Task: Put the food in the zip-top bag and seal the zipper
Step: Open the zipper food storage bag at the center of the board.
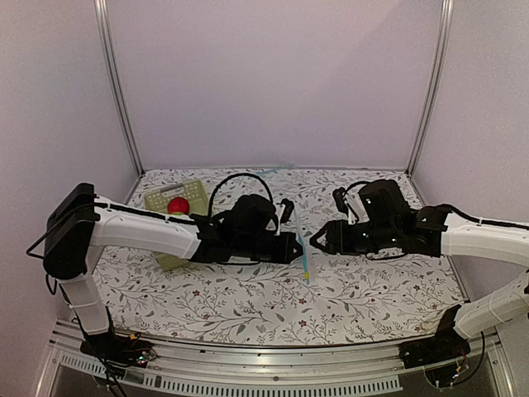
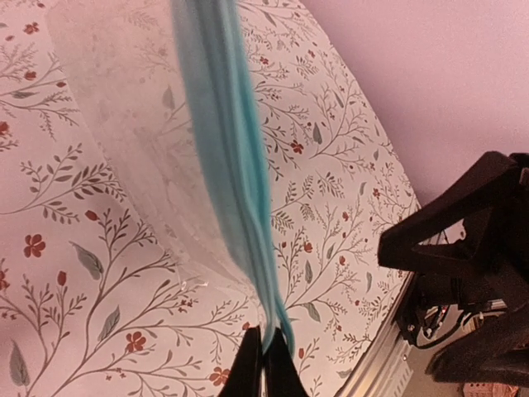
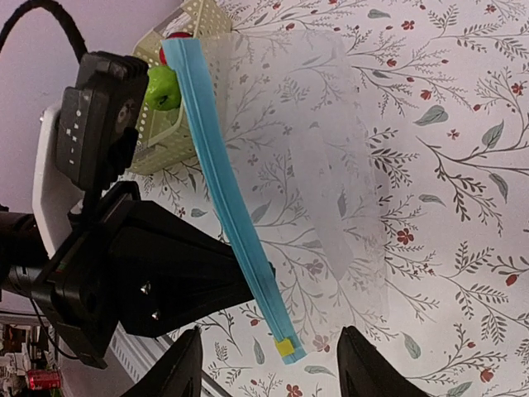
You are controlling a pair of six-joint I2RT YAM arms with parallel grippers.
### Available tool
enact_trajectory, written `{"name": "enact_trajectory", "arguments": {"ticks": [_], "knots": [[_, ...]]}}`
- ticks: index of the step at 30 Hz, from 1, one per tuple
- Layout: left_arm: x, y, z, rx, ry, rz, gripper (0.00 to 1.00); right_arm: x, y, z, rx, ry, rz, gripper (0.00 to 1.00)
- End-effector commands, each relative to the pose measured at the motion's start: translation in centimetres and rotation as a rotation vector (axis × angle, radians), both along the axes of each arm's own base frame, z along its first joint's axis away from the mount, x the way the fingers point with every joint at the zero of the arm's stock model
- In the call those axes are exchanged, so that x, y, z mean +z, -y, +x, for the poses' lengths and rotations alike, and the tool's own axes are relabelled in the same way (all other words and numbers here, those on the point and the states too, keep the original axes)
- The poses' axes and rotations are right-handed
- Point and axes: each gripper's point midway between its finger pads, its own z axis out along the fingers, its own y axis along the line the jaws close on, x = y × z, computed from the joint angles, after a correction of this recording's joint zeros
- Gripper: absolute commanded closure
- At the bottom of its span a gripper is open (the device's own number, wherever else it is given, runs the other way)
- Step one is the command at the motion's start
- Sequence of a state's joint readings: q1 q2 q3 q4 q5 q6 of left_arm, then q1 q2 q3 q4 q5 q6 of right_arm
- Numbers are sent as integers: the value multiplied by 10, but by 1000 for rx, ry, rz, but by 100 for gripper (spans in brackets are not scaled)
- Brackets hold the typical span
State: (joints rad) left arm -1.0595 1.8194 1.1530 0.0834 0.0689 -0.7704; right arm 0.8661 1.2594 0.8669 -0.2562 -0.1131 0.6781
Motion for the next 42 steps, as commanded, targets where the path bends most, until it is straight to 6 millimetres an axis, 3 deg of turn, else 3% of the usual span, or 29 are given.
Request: {"name": "enact_trajectory", "arguments": {"ticks": [1, 13, 28, 42], "knots": [[14, -4, 3, 3, -14, -60, 100, -14, -5, -19, 85, -8, -40, 45], [17, -3, 3, 7, -34, -68, 100, -40, -13, -12, 69, 24, -220, 48], [17, -2, 1, 1, -44, -75, 100, -40, -23, 2, 40, 47, -230, 54], [23, -1, 1, -3, -42, -88, 100, -52, -7, 17, -71, 67, -307, 59]]}}
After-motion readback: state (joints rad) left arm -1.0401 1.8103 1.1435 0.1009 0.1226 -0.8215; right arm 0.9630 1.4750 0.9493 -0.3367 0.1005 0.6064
